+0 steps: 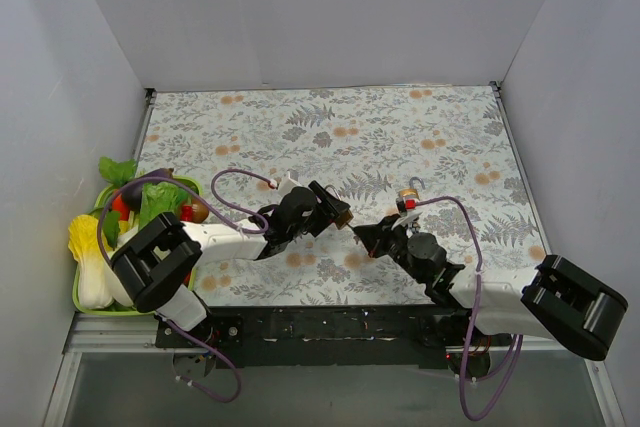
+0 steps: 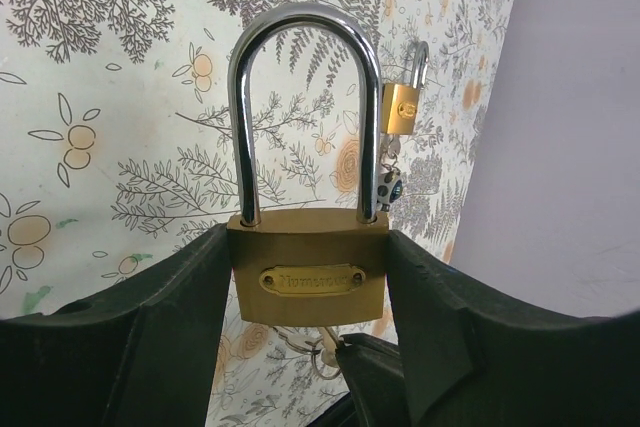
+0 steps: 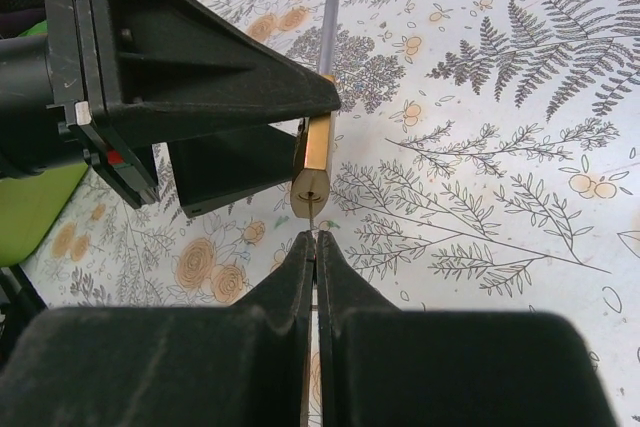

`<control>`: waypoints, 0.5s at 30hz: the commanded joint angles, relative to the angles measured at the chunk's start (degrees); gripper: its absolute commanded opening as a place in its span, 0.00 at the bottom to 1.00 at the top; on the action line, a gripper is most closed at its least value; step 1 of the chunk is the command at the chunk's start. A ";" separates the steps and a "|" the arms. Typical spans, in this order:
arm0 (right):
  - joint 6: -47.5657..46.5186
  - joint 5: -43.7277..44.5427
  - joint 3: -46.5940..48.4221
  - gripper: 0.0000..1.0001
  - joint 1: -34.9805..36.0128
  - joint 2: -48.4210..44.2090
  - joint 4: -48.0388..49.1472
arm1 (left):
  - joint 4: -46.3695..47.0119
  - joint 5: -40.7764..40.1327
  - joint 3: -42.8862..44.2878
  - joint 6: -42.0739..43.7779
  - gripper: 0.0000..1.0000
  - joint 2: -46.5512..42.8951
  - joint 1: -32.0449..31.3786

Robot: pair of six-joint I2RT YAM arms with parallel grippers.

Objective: Unlock with the key

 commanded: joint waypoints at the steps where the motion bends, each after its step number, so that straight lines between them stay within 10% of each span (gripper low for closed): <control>1: -0.95 5.66 -0.93 0.01 -0.19 -0.74 1.77 | 3.46 0.90 -0.05 -31.66 0.00 -5.25 -1.13; 15: -3.59 4.34 -0.23 0.01 0.33 0.76 7.22 | 5.57 3.27 -0.31 -32.37 0.00 -3.85 -1.13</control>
